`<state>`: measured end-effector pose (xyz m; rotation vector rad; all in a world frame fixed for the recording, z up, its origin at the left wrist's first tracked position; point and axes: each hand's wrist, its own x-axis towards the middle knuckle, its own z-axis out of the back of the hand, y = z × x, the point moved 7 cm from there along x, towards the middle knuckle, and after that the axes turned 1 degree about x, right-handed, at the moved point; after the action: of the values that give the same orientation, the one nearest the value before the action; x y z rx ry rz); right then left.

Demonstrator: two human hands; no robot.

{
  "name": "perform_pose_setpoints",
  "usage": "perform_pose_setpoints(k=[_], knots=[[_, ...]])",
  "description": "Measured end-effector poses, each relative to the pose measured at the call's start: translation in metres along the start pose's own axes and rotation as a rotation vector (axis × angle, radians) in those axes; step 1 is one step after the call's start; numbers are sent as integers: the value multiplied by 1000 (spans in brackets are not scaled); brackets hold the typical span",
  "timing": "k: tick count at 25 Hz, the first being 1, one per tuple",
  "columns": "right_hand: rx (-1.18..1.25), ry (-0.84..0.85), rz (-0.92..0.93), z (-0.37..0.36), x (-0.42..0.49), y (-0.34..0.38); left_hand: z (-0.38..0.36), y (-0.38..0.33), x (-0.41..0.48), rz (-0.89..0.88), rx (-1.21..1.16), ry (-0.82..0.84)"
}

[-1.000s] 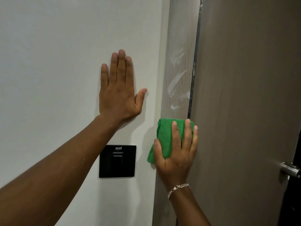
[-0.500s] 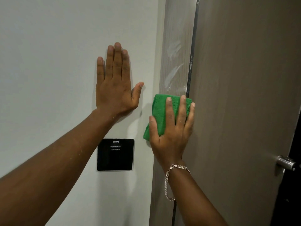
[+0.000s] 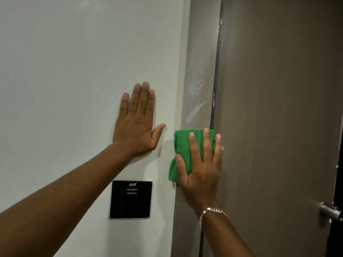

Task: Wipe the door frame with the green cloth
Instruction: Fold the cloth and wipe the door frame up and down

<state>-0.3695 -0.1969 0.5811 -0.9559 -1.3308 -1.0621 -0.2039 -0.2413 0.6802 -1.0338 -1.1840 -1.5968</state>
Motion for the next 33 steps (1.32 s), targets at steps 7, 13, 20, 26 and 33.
perform_pose_setpoints(k=[7, 13, 20, 26, 33], knots=[[12, 24, 94, -3, 19, 7, 0, 3, 2, -21, -6, 8], [33, -63, -109, 0, 84, 6, 0, 5, 5, 24, -19, -22], [82, -54, -97, -1, 77, -6, -3, 4, 3, 108, -45, -30], [84, 9, 214, 3, 71, 1, 5, 15, 13, 14, -17, 16], [69, -23, 155, 6, 139, -1, 7, 22, 41, 57, -31, -21]])
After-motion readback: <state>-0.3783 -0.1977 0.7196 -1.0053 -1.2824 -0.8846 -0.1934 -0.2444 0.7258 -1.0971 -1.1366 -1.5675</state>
